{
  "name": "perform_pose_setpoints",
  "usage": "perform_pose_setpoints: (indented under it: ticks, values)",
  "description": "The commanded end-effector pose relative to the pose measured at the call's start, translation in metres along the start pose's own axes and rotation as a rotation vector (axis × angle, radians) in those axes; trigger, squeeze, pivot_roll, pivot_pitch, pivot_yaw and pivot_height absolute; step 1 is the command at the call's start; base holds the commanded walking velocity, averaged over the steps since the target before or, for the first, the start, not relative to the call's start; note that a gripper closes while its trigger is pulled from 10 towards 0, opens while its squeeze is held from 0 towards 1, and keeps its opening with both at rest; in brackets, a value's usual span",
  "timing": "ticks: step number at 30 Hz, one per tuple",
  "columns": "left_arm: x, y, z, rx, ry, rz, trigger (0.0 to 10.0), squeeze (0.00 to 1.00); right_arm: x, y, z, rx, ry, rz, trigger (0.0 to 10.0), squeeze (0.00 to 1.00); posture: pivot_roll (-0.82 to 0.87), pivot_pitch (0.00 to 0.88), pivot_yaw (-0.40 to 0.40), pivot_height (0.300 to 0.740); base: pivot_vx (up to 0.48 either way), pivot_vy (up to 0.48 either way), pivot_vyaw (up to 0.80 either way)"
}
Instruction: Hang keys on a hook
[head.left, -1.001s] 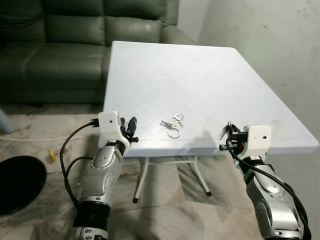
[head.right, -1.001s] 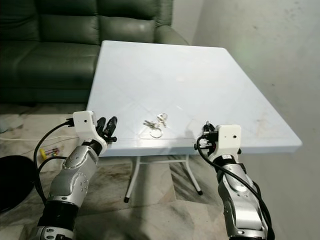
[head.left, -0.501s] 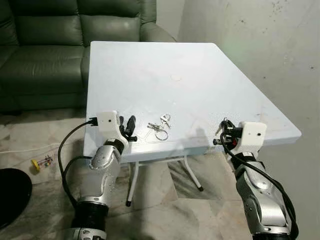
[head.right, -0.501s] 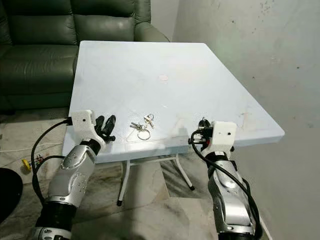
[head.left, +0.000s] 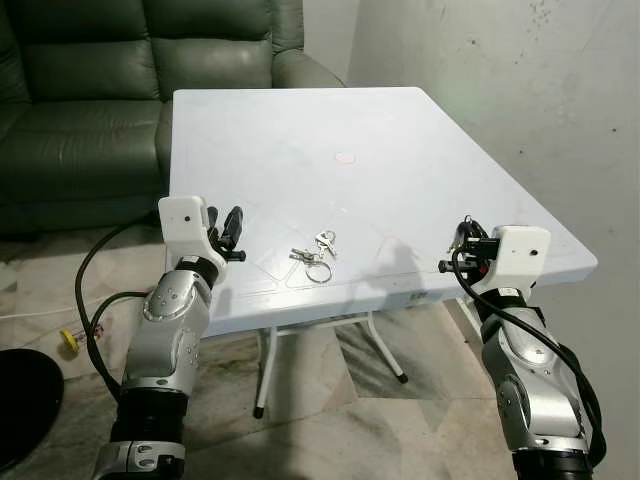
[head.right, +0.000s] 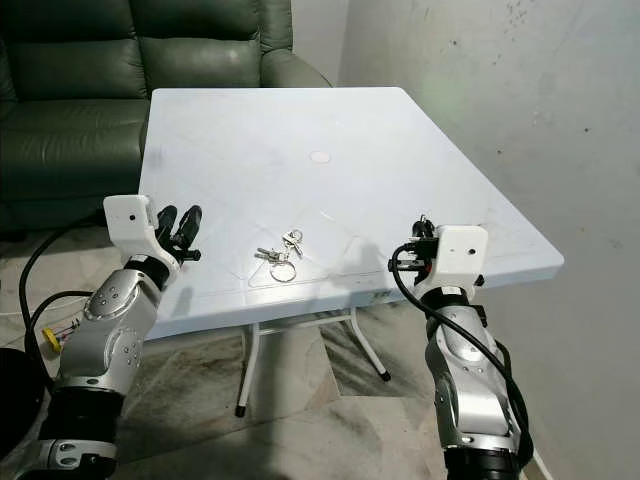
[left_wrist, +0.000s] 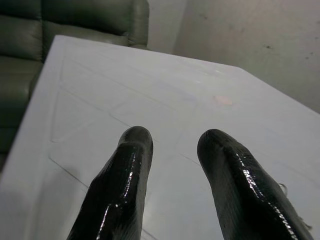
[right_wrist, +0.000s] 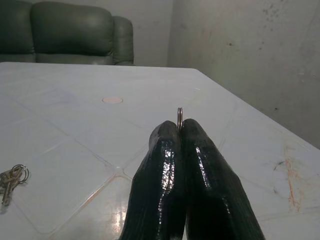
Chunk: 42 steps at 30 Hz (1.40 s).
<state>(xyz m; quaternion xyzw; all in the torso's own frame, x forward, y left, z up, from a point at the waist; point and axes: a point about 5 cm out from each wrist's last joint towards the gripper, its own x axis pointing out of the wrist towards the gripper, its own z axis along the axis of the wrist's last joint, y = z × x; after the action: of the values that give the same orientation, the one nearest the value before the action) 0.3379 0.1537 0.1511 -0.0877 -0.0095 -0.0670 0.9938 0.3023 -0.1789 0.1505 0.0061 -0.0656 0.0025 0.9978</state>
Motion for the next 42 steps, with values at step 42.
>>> perform_pose_setpoints:
  ticks: [42]
  values:
    - [-0.008, -0.007, -0.008, -0.022, 0.071, 0.015, 10.0, 0.0, -0.012, 0.011, -0.01, 0.029, 0.033, -0.026, 10.0, 0.0, 0.14, 0.0, -0.051, 0.74, 0.0, 0.054, -0.77]
